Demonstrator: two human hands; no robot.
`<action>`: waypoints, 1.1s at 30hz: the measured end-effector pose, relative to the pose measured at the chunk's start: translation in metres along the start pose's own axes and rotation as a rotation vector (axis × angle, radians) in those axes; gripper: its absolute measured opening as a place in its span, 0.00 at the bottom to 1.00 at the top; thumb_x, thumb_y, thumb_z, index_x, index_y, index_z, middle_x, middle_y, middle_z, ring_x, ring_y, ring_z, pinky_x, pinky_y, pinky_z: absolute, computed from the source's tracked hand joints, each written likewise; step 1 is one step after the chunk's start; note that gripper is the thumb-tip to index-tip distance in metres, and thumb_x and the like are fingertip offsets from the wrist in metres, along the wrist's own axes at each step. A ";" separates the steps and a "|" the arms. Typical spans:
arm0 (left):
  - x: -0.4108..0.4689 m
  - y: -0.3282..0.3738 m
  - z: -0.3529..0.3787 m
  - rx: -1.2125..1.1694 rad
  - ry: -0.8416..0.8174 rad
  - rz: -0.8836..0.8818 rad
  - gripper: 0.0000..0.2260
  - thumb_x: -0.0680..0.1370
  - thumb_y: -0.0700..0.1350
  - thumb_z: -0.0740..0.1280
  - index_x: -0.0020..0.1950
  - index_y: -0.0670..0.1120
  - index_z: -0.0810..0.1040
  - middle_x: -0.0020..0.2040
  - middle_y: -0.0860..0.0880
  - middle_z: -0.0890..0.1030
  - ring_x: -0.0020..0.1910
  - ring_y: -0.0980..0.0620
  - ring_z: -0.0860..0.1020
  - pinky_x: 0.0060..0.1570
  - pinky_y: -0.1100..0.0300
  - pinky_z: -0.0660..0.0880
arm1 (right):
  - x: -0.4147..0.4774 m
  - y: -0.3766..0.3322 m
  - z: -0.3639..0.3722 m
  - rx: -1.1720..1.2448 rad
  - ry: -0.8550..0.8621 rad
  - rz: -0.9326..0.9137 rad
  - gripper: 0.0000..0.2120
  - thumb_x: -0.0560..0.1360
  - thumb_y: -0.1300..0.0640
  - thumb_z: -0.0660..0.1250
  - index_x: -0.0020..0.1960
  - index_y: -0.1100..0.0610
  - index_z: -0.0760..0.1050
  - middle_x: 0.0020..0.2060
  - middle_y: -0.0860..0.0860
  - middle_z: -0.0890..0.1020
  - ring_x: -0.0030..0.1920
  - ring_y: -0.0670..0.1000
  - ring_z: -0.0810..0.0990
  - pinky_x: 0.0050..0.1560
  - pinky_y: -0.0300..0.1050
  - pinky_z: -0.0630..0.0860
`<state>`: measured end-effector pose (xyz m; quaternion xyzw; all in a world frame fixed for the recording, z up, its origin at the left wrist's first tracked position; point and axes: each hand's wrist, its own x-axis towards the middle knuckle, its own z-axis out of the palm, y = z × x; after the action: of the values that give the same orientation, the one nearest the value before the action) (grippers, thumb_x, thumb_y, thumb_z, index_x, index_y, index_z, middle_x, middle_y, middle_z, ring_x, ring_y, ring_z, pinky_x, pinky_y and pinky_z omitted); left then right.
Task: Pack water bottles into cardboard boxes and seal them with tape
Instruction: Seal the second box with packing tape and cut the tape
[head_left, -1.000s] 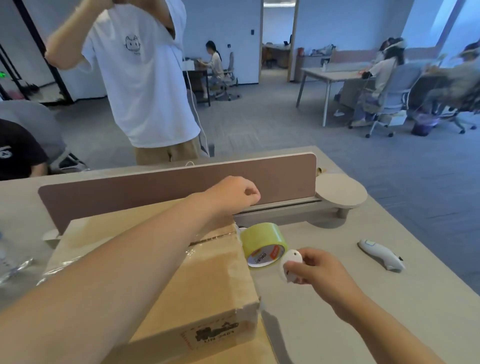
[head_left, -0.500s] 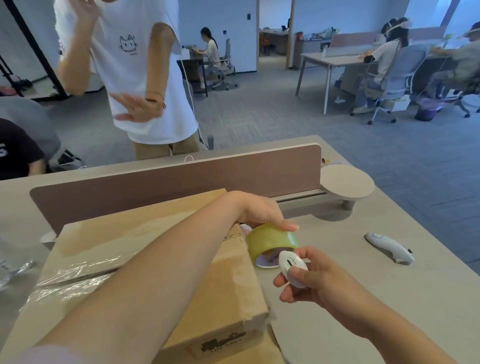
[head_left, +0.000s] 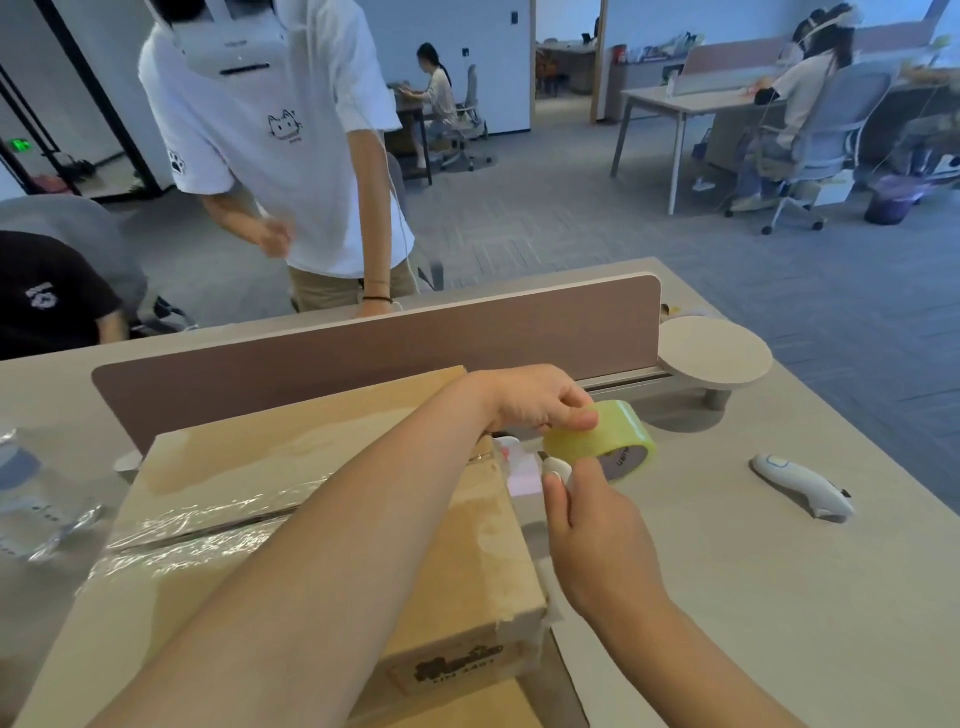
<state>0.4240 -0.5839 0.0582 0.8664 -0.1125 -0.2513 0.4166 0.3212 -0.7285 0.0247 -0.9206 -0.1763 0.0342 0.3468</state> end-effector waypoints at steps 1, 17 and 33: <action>0.001 -0.001 0.000 0.009 0.002 -0.002 0.09 0.79 0.47 0.65 0.45 0.43 0.81 0.36 0.54 0.77 0.39 0.54 0.73 0.49 0.55 0.71 | 0.003 0.001 0.005 -0.053 -0.035 0.003 0.10 0.82 0.48 0.50 0.45 0.53 0.60 0.36 0.52 0.75 0.38 0.57 0.74 0.32 0.49 0.62; 0.016 -0.009 0.000 0.034 0.197 -0.093 0.05 0.78 0.49 0.67 0.50 0.51 0.81 0.38 0.58 0.78 0.40 0.57 0.73 0.46 0.62 0.70 | 0.001 0.083 0.044 0.066 -0.375 0.330 0.05 0.80 0.60 0.51 0.47 0.59 0.63 0.38 0.51 0.70 0.35 0.49 0.68 0.29 0.37 0.61; 0.012 -0.005 0.000 -0.087 0.225 -0.224 0.12 0.74 0.51 0.72 0.48 0.42 0.84 0.42 0.47 0.79 0.41 0.50 0.74 0.47 0.55 0.77 | 0.017 0.013 -0.020 0.531 0.026 0.021 0.14 0.78 0.62 0.60 0.50 0.46 0.80 0.41 0.39 0.81 0.43 0.37 0.77 0.38 0.26 0.71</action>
<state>0.4337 -0.5854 0.0502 0.8773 0.0430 -0.2022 0.4331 0.3447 -0.7441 0.0322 -0.7995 -0.1473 0.0711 0.5780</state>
